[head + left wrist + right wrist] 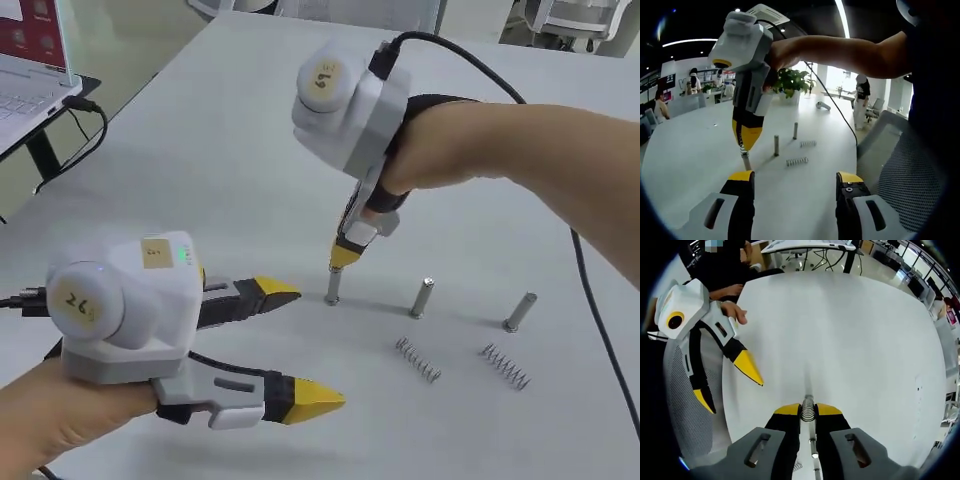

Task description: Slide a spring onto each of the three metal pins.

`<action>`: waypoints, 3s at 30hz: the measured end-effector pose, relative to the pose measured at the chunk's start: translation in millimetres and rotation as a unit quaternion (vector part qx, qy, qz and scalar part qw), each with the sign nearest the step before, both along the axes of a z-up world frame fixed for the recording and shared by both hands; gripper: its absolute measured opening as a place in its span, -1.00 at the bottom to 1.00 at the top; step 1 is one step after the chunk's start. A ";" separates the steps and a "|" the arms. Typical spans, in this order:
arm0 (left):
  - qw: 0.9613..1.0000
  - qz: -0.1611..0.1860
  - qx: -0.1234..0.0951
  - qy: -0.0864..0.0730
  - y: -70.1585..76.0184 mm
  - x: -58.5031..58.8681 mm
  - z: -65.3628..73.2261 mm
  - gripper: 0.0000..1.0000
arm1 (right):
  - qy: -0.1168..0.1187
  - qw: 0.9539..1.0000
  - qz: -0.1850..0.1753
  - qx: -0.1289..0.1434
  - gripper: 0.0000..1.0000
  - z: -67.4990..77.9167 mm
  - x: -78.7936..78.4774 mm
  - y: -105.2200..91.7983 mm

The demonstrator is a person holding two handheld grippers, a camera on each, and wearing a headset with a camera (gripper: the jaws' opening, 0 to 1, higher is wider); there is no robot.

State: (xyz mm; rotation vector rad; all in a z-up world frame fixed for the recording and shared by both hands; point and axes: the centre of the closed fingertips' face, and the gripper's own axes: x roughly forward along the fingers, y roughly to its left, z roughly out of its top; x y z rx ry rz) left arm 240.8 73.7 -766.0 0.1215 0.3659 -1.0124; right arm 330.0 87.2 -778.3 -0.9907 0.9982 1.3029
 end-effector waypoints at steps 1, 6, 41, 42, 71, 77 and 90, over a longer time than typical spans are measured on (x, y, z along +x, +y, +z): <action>1.000 0.000 0.000 0.000 -0.1 0.1 0.3 0.23 | -0.001 1.000 0.001 -0.002 -0.84 0.1 0.1 -0.5; 1.000 -0.001 0.000 -0.001 -0.5 0.7 1.0 0.23 | -0.005 1.000 0.005 -0.008 -0.84 -0.1 -0.4 -0.9; 1.000 0.000 -0.002 0.000 1.5 0.5 0.2 0.20 | 0.010 0.999 -0.004 -0.039 -0.84 -31.4 -1.5 -0.9; 1.000 0.000 -0.002 0.001 1.5 0.4 0.1 0.20 | 0.011 0.999 -0.004 -0.040 -0.84 -34.2 -2.9 -1.8; 1.000 0.000 -0.002 0.002 2.2 -1.1 -0.9 0.19 | 0.021 0.999 -0.002 -0.043 -0.82 -55.5 -12.4 -4.3; 1.000 -0.001 -0.002 0.002 1.5 -1.6 -0.8 0.19 | 0.020 0.999 -0.001 -0.033 -0.72 -53.9 -12.6 -1.8; 1.000 -0.003 -0.002 0.003 -1.5 -2.8 -0.4 0.19 | 0.006 1.000 0.002 -0.013 -0.54 -39.5 -12.2 -2.5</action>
